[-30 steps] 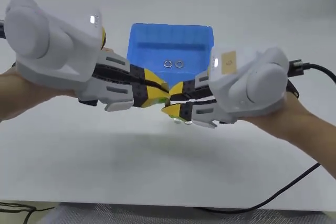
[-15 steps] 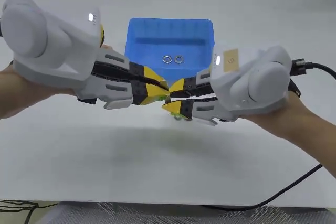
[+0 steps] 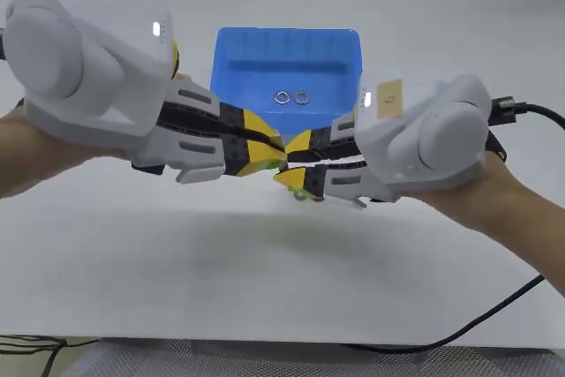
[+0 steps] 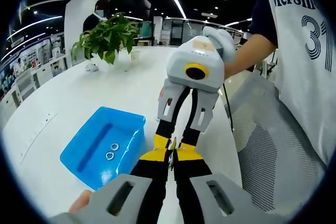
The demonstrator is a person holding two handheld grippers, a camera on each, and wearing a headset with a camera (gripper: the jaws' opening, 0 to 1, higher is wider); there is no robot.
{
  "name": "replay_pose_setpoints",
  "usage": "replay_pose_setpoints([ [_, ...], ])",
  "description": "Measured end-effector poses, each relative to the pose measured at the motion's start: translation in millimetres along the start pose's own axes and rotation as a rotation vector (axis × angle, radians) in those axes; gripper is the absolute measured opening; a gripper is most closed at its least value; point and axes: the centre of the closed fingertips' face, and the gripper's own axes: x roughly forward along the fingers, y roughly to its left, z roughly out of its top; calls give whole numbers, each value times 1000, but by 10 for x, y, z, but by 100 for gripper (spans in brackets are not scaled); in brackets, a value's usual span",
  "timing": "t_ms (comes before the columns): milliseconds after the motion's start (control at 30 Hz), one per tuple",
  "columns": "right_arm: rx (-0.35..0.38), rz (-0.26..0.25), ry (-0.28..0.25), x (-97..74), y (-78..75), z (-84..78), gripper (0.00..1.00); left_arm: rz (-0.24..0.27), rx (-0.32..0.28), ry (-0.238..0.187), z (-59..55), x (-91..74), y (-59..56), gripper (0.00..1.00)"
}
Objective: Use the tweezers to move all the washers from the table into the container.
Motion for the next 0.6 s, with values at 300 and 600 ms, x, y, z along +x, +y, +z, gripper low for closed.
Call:
replay_pose_setpoints([
  [300,22,2,-3,2,-21,-8,10,-4,7,17,15,15,27,7],
  [600,29,-8,-1,-4,-25,-17,10,-5,1,26,29,38,32,7],
])
